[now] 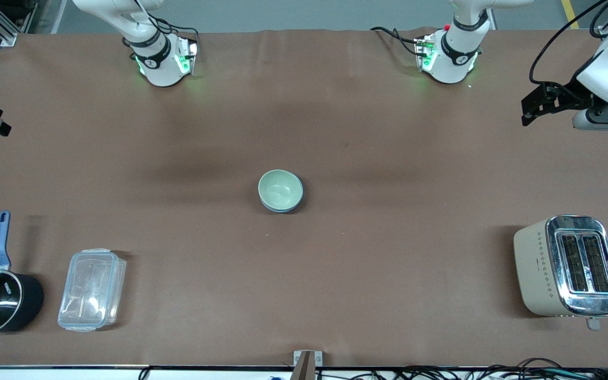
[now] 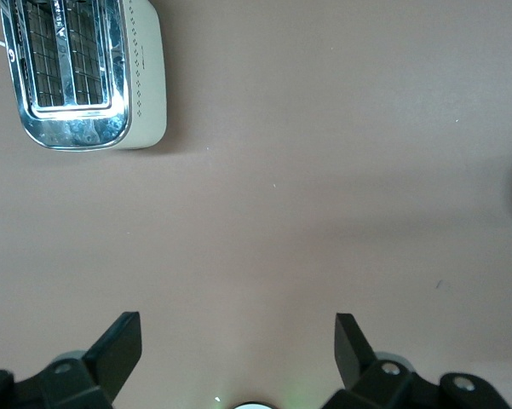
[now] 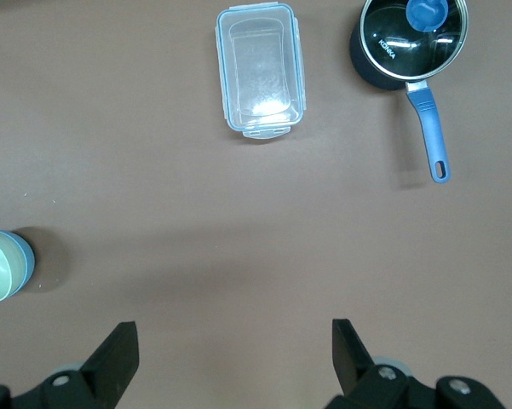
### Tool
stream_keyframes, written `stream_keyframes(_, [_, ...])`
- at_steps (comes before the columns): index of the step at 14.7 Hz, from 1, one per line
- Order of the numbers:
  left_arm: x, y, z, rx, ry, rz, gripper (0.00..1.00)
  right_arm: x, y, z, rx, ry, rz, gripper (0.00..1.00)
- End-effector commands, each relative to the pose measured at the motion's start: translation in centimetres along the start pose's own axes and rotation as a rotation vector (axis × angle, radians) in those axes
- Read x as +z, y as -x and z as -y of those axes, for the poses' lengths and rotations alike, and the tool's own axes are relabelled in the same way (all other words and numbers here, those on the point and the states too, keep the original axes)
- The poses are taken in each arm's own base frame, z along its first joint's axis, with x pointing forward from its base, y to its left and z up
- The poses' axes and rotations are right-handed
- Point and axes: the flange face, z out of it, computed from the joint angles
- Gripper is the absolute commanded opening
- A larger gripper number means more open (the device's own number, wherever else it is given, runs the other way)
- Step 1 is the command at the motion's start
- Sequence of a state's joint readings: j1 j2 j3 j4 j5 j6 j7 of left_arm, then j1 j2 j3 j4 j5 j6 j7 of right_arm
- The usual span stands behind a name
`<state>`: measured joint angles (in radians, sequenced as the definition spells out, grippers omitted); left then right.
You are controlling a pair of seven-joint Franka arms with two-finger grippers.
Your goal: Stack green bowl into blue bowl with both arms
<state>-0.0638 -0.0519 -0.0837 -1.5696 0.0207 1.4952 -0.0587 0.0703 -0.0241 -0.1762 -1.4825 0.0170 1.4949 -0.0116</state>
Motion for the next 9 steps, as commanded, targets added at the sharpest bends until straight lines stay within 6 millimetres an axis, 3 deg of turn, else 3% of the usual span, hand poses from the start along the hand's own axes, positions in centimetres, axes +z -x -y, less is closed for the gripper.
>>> stream_keyframes(1, [-0.51, 0.47, 0.33, 0.007, 0.007, -0.017, 1.00, -0.60, 0.08, 0.70, -0.011, 0.006, -0.002, 1.00])
stream_keyframes(9, [-0.64, 0.50, 0.83, 0.010, 0.015, -0.020, 1.00, -0.70, 0.05, 0.54, -0.016, 0.006, -0.006, 1.00])
